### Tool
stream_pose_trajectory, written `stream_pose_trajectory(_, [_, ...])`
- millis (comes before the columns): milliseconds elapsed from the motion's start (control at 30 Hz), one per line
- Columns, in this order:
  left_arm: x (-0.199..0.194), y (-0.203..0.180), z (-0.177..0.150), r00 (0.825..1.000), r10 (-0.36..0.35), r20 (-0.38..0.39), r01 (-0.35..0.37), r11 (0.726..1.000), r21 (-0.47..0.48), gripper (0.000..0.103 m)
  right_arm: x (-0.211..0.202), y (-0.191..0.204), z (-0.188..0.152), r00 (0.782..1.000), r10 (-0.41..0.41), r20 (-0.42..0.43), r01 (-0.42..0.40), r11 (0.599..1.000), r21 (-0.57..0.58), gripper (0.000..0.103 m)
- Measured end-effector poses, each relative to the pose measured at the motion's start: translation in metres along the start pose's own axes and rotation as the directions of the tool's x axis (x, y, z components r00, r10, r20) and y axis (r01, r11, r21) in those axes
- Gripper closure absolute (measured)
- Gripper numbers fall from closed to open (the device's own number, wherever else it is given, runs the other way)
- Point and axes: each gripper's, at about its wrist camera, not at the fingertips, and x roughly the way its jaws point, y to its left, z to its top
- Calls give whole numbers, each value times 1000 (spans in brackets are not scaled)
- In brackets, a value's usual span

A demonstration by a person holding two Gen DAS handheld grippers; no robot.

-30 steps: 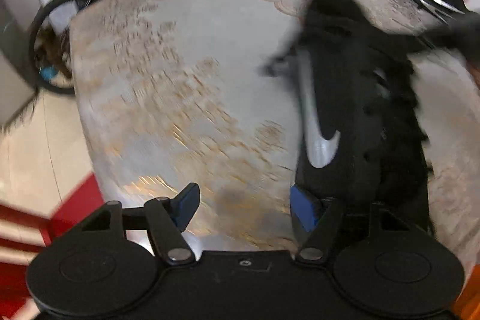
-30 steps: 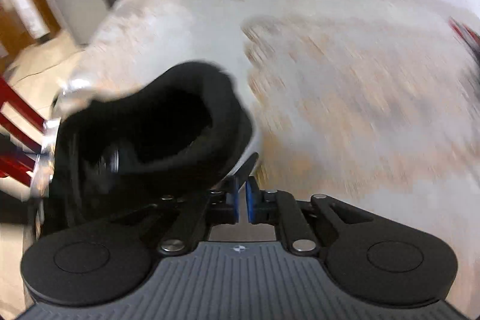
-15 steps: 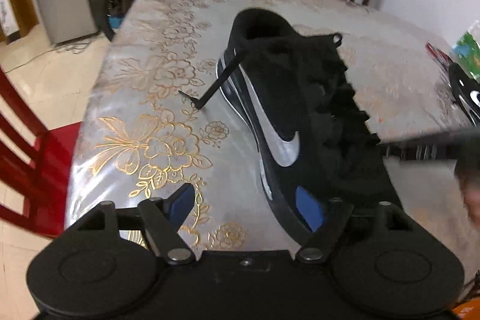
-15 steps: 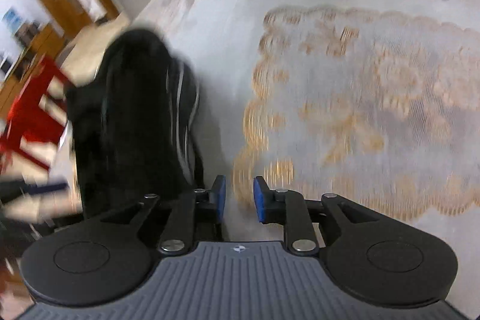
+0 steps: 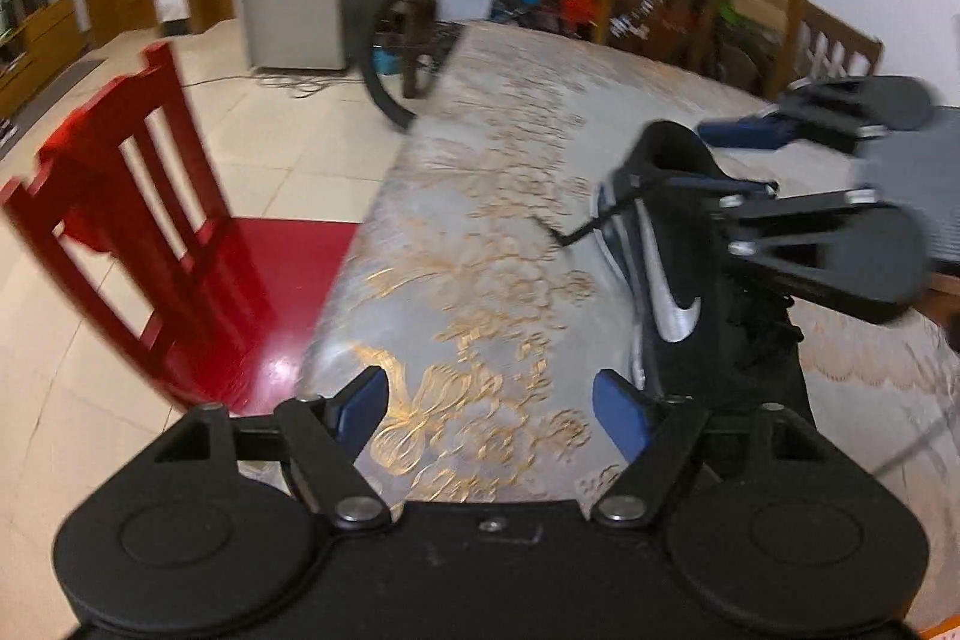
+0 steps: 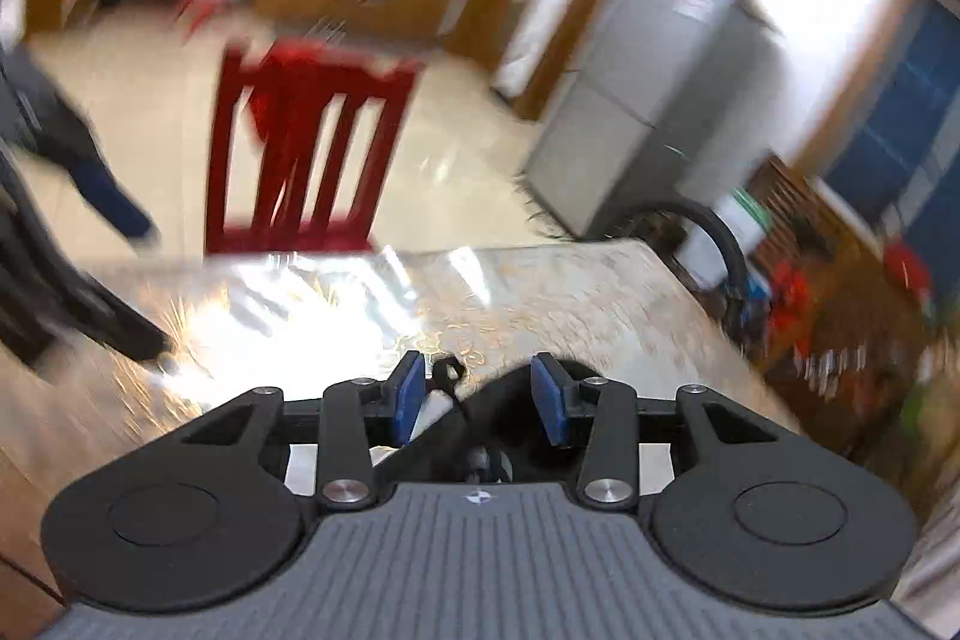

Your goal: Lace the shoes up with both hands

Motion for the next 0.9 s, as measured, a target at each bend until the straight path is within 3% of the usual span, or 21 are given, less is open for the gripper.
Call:
stream_pose_trajectory(67, [-9, 9, -6, 1000, 12, 10, -12, 1000, -28, 30, 28, 8, 9, 996, 11, -84, -19, 994, -103, 94])
stream_pose_trajectory(100, [-14, 14, -9, 1000, 15, 13, -15, 999, -40, 30, 33, 10, 13, 994, 17, -103, -32, 990, -139, 95])
stream_pose_trajectory(167, [-20, 21, -14, 1000, 14, 15, -13, 998, -60, 30, 22, 14, 22, 977, 164, -135, -187, 966, -176, 95])
stream_pose_trajectory(267, [-23, 28, -17, 1000, 5, 17, -4, 998, -67, 30, 2, 33, 24, 907, 345, -243, -404, 874, -269, 96])
stream_pose_trajectory(367, [-19, 27, -15, 999, -30, 12, 31, 998, -48, 30, -11, 64, 14, 836, 390, -386, -523, 779, -346, 96])
stream_pose_trajectory(400, [-17, 24, -13, 999, -47, 12, 47, 998, -33, 30, -19, 74, 11, 827, 389, -405, -536, 761, -365, 96])
stream_pose_trajectory(433, [-15, 20, -10, 998, -63, 17, 63, 998, -11, 29, -30, 82, 11, 832, 389, -397, -531, 766, -363, 96])
stream_pose_trajectory(500, [-7, 13, -3, 996, -92, 21, 91, 995, 30, 29, -43, 70, 11, 860, 391, -328, -480, 838, -259, 92])
stream_pose_trajectory(567, [4, 1, 6, 989, -144, 16, 142, 987, 71, 28, -51, 48, 9, 897, 354, -264, -382, 922, -60, 74])
stream_pose_trajectory(633, [17, -12, 12, 980, -198, 11, 195, 973, 122, 27, -51, 25, -4, 950, 206, -233, -164, 969, 185, 59])
stream_pose_trajectory(667, [24, -19, 15, 974, -226, 9, 222, 963, 153, 27, -49, 16, -16, 964, 96, -248, -21, 957, 289, 59])
stream_pose_trajectory(733, [41, -32, 19, 956, -292, -1, 286, 936, 203, 27, -40, 8, -45, 946, -28, -323, 178, 877, 446, 62])
stream_pose_trajectory(833, [55, -48, 22, 922, -384, -48, 385, 895, 226, 27, -24, 12, -75, 922, 14, -388, 262, 715, 648, 67])
stream_pose_trajectory(900, [55, -56, 19, 901, -428, -74, 433, 870, 236, 27, -17, 22, -82, 928, 95, -359, 231, 610, 758, 67])
